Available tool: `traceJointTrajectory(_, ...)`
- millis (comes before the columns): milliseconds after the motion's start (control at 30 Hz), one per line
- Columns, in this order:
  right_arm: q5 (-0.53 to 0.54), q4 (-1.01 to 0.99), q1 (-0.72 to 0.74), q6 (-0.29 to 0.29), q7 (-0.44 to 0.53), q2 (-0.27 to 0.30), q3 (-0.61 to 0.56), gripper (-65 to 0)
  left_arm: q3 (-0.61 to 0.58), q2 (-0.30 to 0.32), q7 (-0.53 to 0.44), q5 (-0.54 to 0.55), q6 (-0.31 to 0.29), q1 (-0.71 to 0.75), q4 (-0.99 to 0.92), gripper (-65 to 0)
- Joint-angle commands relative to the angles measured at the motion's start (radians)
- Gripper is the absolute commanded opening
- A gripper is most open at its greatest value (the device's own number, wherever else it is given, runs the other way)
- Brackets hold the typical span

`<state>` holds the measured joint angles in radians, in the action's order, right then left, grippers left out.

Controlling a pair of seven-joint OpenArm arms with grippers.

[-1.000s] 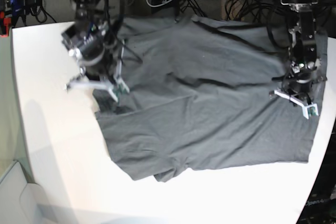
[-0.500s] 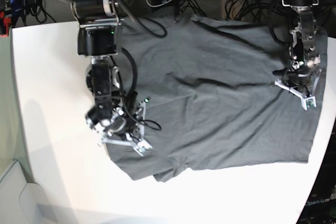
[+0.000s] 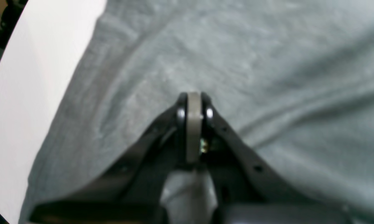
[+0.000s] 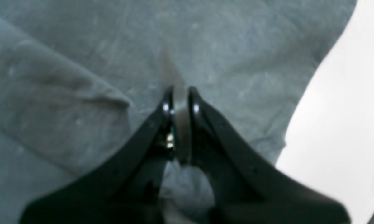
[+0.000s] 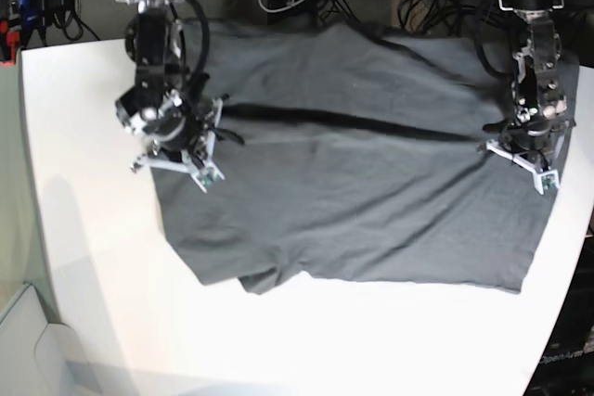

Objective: Layout the t-shirt on the table in an organized manner, then fold the t-shirt properly
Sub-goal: 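Smooth the t-shirt with the right gripper toward the left gripper, then drag the t-shirt hem with the right gripper toward the robot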

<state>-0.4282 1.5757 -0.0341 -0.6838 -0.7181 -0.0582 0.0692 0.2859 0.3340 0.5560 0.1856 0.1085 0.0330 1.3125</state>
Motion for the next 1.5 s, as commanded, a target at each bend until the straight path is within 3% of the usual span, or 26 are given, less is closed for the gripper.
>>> traceJointTrajectory(0, -0.014, 0.033, -0.031, -0.014, -0.028, 0.001, -0.022, -65.0, 0.005, 0.017, -0.023, -0.004, 0.003, -0.029, 0.016, -64.9)
traceJointTrajectory(233, -0.014, 0.196, -0.166, -0.014, -0.028, 0.037, -0.165, -65.0, 0.005, 0.017, -0.017, -0.004, 0.003, -0.031, 0.028, -64.9)
traceJointTrajectory(567, -0.013, 0.271, 0.003, -0.014, -0.028, 0.036, -0.067, -65.0, 0.006, 0.018, -0.024, -0.004, 0.003, -0.046, 0.023, -64.9)
traceJointTrajectory(700, -0.013, 0.119, 0.170, -0.014, -0.028, 0.036, -0.065, -65.0, 0.031, 0.030, -0.021, -0.004, 0.003, -0.084, 0.005, -64.9)
traceJointTrajectory(900, -0.011, -0.367, 0.506, -0.014, -0.015, 0.036, -0.022, -65.0, 0.040, 0.032, -0.024, -0.004, 0.003, -0.106, -0.067, -64.9)
traceJointTrajectory(1067, -0.011, -0.691, 0.678, -0.014, 0.116, 0.036, 0.057, -65.0, 0.040, 0.037, -0.026, -0.004, 0.001, -0.103, -0.113, -64.9)
traceJointTrajectory(1233, -0.011, -0.812, 0.692, -0.014, 0.180, 0.065, 0.093, -65.0, 0.040, 0.037, -0.026, -0.004, 0.001, -0.095, -0.120, -64.9)
traceJointTrajectory(1467, -0.013, -0.680, 0.527, -0.014, 0.119, 0.065, 0.086, -65.0, 0.040, 0.032, -0.026, -0.004, 0.001, -0.094, -0.121, -64.9)
